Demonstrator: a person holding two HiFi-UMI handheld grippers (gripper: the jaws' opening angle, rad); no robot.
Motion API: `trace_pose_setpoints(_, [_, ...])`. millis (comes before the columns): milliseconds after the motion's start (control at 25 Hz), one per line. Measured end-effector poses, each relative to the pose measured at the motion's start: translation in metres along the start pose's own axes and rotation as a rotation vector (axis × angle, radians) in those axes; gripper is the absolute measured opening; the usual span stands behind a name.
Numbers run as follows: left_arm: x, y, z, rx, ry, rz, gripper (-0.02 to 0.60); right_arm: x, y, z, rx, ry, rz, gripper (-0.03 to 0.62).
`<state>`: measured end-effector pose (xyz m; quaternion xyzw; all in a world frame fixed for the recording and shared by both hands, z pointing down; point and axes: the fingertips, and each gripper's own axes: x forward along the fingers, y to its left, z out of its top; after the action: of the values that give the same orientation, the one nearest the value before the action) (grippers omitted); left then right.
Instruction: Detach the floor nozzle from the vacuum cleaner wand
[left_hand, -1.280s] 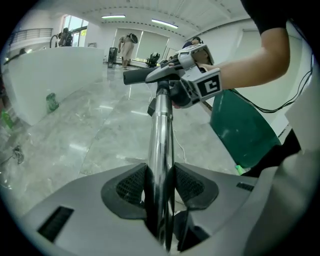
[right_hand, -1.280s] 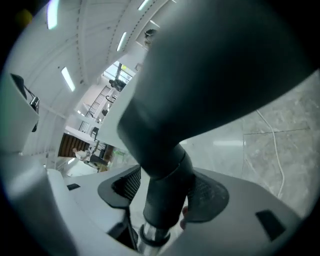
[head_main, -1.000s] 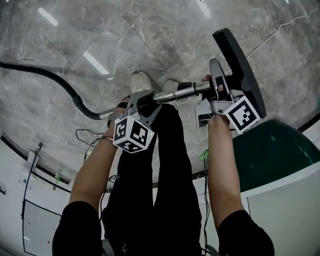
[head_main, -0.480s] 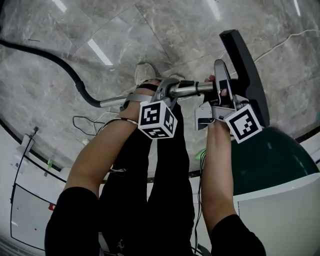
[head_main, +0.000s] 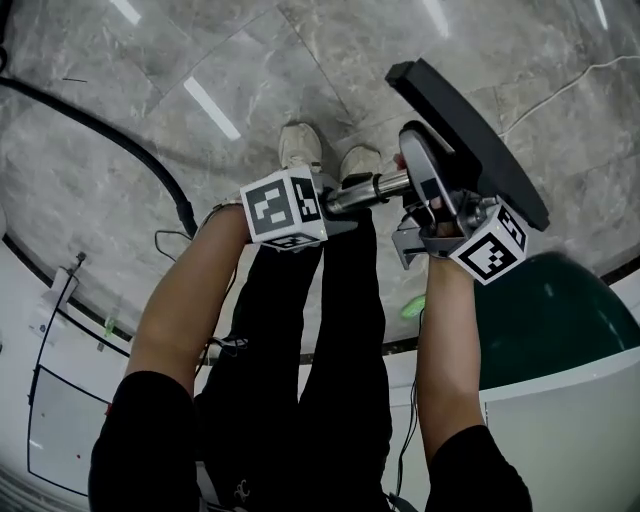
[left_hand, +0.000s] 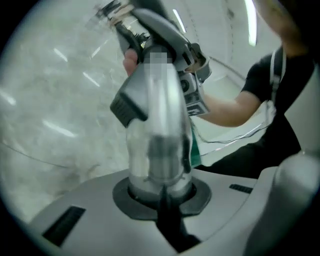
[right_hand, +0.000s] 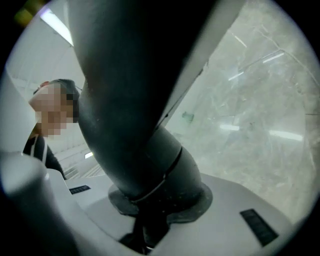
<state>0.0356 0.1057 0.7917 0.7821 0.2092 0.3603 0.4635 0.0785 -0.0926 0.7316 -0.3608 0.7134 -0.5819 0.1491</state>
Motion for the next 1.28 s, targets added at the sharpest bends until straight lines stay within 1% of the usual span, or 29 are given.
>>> trace_pose_setpoints(40, [-0.001,-0.014,-0.003,-0.039,-0.002,-0.128,0.05,0.003,0.007,-0.004,-0.002,0.024,0.041,0.1])
trace_pose_setpoints(80, [-0.003,-0.025,-0.004,-0.068,-0.007,-0.229,0.049,0.004,0.011,-0.008,0.001,0.043,0.069,0.1])
trace_pose_setpoints(120, [-0.004,-0.031,-0.003,-0.082,-0.014,-0.277,0.049,0.005,0.012,-0.009,0.008,0.054,0.083,0.1])
trace_pose_setpoints(160, [-0.003,-0.029,-0.002,-0.079,-0.022,-0.259,0.048,0.005,0.011,-0.009,0.01,0.058,0.085,0.1])
trace_pose_setpoints(200, [0.0,-0.02,0.0,-0.061,-0.031,-0.179,0.044,0.005,0.009,-0.007,0.004,0.058,0.073,0.1])
trace_pose_setpoints(240, [0.003,-0.007,0.003,-0.035,-0.042,-0.067,0.043,0.006,0.006,-0.004,-0.008,0.052,0.048,0.1])
trace_pose_setpoints(320, [0.004,0.019,0.011,0.013,-0.069,0.158,0.041,0.009,0.0,0.008,-0.037,0.02,-0.045,0.1])
trace_pose_setpoints(360, [0.003,0.032,0.015,0.025,-0.081,0.272,0.041,0.011,-0.006,0.015,-0.05,-0.002,-0.12,0.1])
trace_pose_setpoints(400, [0.001,0.046,0.017,0.028,-0.087,0.391,0.043,0.011,-0.015,0.02,-0.053,-0.023,-0.216,0.097])
trace_pose_setpoints(480, [-0.002,0.069,0.02,0.022,-0.076,0.609,0.043,0.005,-0.04,0.027,-0.023,-0.061,-0.446,0.094])
trace_pose_setpoints(520, [-0.001,0.077,0.021,0.021,-0.062,0.685,0.043,-0.002,-0.054,0.029,0.004,-0.077,-0.563,0.092])
trace_pose_setpoints(560, [0.001,0.082,0.022,0.022,-0.048,0.725,0.043,-0.009,-0.066,0.031,0.03,-0.088,-0.662,0.088])
trace_pose_setpoints(600, [0.006,0.084,0.023,0.026,-0.037,0.721,0.043,-0.015,-0.076,0.032,0.043,-0.091,-0.727,0.084])
trace_pose_setpoints(640, [0.011,0.084,0.023,0.033,-0.036,0.672,0.043,-0.018,-0.081,0.032,0.032,-0.085,-0.745,0.084])
trace_pose_setpoints(680, [0.016,0.08,0.021,0.044,-0.046,0.593,0.043,-0.018,-0.078,0.031,-0.009,-0.069,-0.71,0.084])
trace_pose_setpoints(720, [0.019,0.074,0.019,0.058,-0.063,0.503,0.043,-0.015,-0.068,0.028,-0.065,-0.049,-0.617,0.086])
trace_pose_setpoints(760, [0.019,0.065,0.015,0.071,-0.082,0.414,0.043,-0.009,-0.051,0.021,-0.105,-0.035,-0.476,0.086])
trace_pose_setpoints(800, [0.018,0.055,0.01,0.076,-0.094,0.329,0.043,0.001,-0.032,0.015,-0.119,-0.026,-0.316,0.086])
trace_pose_setpoints(840, [0.015,0.045,0.006,0.066,-0.097,0.242,0.043,0.009,-0.018,0.01,-0.114,-0.014,-0.177,0.086])
trace_pose_setpoints(880, [0.01,0.033,0.003,0.043,-0.093,0.144,0.043,0.015,-0.009,0.006,-0.097,0.004,-0.069,0.086])
trace_pose_setpoints(960, [-0.001,0.006,-0.001,-0.021,-0.084,-0.078,0.043,0.022,0.004,0.001,-0.06,0.043,0.096,0.087])
trace_pose_setpoints(1000, [-0.007,-0.007,-0.003,-0.048,-0.087,-0.172,0.043,0.024,0.012,-0.003,-0.054,0.064,0.163,0.087])
trace_pose_setpoints(1040, [-0.011,-0.017,-0.005,-0.065,-0.097,-0.227,0.044,0.026,0.02,-0.006,-0.055,0.082,0.211,0.087])
trace_pose_setpoints(1080, [-0.014,-0.02,-0.006,-0.07,-0.111,-0.224,0.043,0.03,0.026,-0.01,-0.061,0.096,0.231,0.087])
trace_pose_setpoints(1120, [-0.015,-0.013,-0.008,-0.067,-0.126,-0.156,0.043,0.035,0.027,-0.012,-0.067,0.104,0.213,0.087])
trace_pose_setpoints(1160, [-0.015,0.0,-0.009,-0.059,-0.137,-0.043,0.043,0.041,0.022,-0.013,-0.068,0.107,0.155,0.087])
trace_pose_setpoints(1200, [-0.014,0.016,-0.011,-0.05,-0.143,0.093,0.043,0.046,0.013,-0.014,-0.063,0.106,0.06,0.087])
trace_pose_setpoints(1240, [-0.013,0.034,-0.013,-0.042,-0.142,0.227,0.043,0.048,0.0,-0.012,-0.052,0.1,-0.064,0.087])
trace_pose_setpoints(1280, [-0.013,0.049,-0.014,-0.033,-0.133,0.344,0.043,0.047,-0.014,-0.01,-0.038,0.089,-0.207,0.087])
